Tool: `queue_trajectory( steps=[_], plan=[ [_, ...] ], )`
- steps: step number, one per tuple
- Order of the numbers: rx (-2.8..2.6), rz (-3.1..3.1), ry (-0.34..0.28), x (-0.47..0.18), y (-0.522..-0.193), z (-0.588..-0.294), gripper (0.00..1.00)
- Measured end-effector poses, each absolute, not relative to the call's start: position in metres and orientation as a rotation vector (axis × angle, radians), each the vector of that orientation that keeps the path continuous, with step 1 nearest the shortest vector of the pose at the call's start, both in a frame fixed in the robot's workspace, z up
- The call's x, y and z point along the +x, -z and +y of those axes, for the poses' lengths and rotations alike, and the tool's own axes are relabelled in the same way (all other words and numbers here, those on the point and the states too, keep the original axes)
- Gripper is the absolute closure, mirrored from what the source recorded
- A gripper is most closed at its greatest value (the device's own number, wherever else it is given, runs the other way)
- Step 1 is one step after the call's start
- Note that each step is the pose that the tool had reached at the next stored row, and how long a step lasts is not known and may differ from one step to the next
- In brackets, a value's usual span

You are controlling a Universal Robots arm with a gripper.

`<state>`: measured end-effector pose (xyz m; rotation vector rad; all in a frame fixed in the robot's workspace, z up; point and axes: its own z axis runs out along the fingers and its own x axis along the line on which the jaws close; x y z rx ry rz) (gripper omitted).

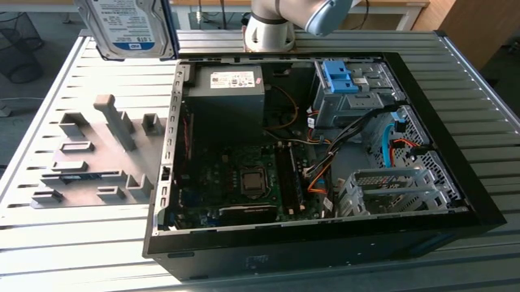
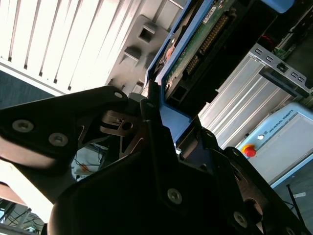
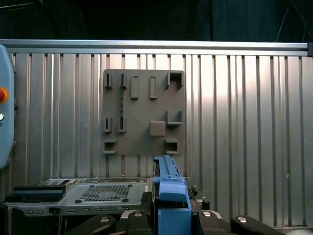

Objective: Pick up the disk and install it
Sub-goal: 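Pick up the disk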

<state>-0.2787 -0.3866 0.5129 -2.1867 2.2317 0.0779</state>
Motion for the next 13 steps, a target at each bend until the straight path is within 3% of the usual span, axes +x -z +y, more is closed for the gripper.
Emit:
queue_trajectory(
  steps=[13],
  plan=[
    [-2.187, 2.232, -0.078, -0.257, -0.513, -0.387, 0.64]
  ],
)
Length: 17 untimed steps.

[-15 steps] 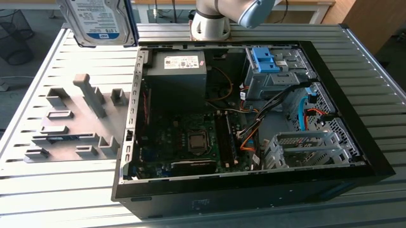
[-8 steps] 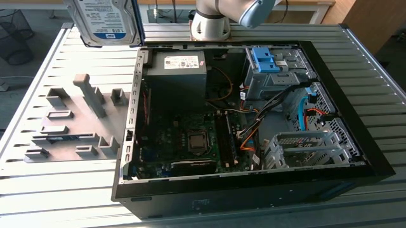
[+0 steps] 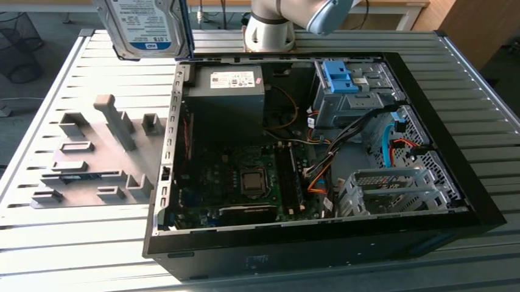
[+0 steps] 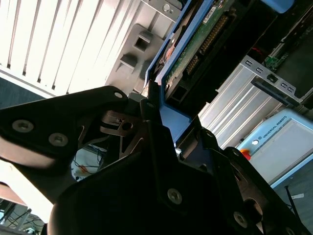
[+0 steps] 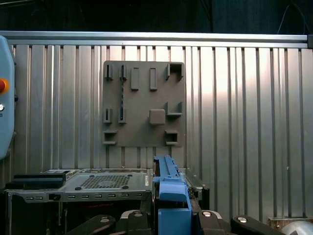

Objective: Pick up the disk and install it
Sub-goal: 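Pick up the disk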

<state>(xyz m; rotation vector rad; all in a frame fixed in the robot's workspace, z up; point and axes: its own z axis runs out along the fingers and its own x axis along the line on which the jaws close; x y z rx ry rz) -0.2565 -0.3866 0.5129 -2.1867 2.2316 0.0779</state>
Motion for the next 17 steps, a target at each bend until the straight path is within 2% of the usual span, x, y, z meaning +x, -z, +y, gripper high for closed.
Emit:
queue_trajectory(
  steps=[17],
  plan=[
    [-2.187, 2.232, -0.078, -0.229, -0.513, -0.387, 0.64]
  ],
)
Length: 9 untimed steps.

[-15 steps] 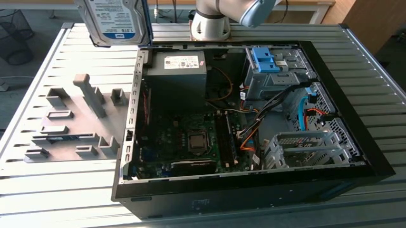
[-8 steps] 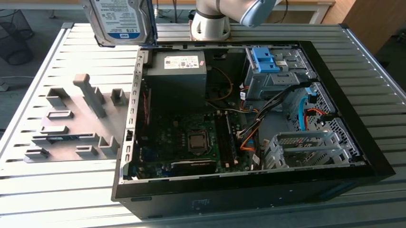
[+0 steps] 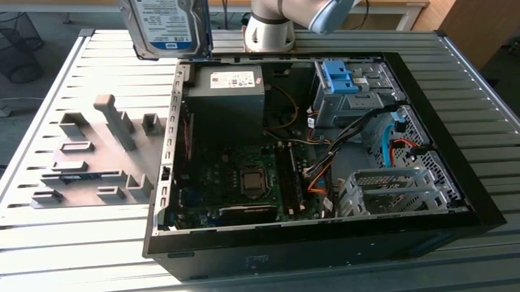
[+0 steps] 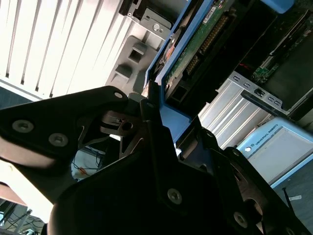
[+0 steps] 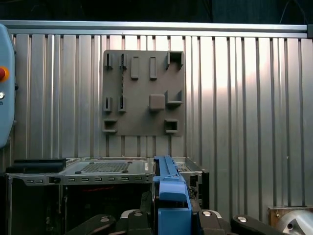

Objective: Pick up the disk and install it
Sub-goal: 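Pick up the disk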

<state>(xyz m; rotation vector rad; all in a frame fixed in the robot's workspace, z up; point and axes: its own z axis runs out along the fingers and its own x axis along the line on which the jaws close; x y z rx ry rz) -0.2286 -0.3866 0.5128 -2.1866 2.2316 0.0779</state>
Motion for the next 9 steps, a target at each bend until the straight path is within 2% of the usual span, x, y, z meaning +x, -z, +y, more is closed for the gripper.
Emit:
queue_trajectory(
  steps=[9],
  plan=[
    [-2.187, 2.232, -0.078, -0.213, -0.513, -0.387, 0.64]
  ],
)
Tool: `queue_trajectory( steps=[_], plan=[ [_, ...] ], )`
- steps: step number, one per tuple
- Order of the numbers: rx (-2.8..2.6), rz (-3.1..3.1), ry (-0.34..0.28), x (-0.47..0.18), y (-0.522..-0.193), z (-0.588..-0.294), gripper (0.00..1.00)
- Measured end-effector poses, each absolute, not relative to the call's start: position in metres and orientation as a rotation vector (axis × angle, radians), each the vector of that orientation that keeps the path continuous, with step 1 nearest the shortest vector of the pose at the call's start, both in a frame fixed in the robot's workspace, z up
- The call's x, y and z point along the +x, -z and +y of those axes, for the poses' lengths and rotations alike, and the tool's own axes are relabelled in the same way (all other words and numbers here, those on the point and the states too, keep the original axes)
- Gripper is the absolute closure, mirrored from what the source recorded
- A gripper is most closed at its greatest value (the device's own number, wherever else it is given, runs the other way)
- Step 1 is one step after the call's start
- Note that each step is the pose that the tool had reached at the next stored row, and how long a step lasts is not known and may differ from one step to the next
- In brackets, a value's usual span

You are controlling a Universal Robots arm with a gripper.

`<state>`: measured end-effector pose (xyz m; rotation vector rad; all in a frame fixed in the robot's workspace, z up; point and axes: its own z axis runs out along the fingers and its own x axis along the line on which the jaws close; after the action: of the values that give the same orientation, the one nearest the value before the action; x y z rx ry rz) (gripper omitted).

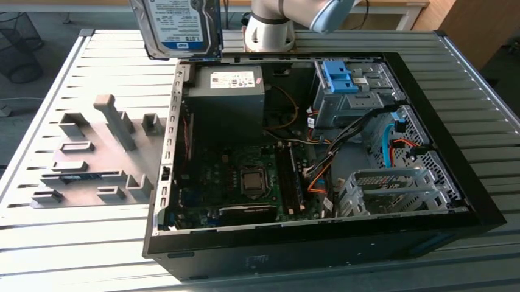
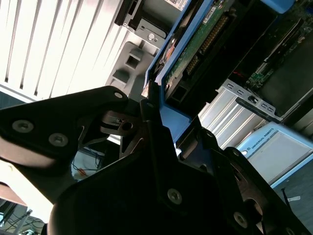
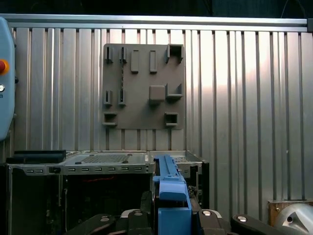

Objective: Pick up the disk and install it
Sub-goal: 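Pick up the disk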

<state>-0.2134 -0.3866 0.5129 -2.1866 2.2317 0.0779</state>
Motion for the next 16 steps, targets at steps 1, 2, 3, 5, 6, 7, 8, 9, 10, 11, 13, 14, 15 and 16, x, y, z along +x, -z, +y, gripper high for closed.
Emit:
queue_trajectory(
  steps=[1, 2, 3, 5, 6, 7, 8, 9, 10, 11, 13, 14, 15, 16],
  plan=[
    [-2.187, 2.232, -0.078, -0.212, -0.513, -0.387, 0.64],
    [-2.187, 2.232, -0.078, -0.211, -0.513, -0.387, 0.64],
    [-2.187, 2.232, -0.078, -0.209, -0.513, -0.387, 0.64],
    [-2.187, 2.232, -0.078, -0.207, -0.513, -0.387, 0.64],
    [-2.187, 2.232, -0.078, -0.206, -0.513, -0.387, 0.64],
    [-2.187, 2.232, -0.078, -0.204, -0.513, -0.387, 0.64],
    [-2.187, 2.232, -0.078, -0.203, -0.513, -0.387, 0.64],
    [-2.187, 2.232, -0.078, -0.202, -0.513, -0.387, 0.64],
    [-2.187, 2.232, -0.078, -0.2, -0.513, -0.387, 0.64],
    [-2.187, 2.232, -0.078, -0.199, -0.513, -0.387, 0.64],
    [-2.187, 2.232, -0.078, -0.197, -0.513, -0.387, 0.64],
    [-2.187, 2.232, -0.078, -0.195, -0.513, -0.387, 0.64],
    [-2.187, 2.232, -0.078, -0.194, -0.513, -0.387, 0.64],
    [-2.187, 2.232, -0.078, -0.193, -0.513, -0.387, 0.64]
  ],
)
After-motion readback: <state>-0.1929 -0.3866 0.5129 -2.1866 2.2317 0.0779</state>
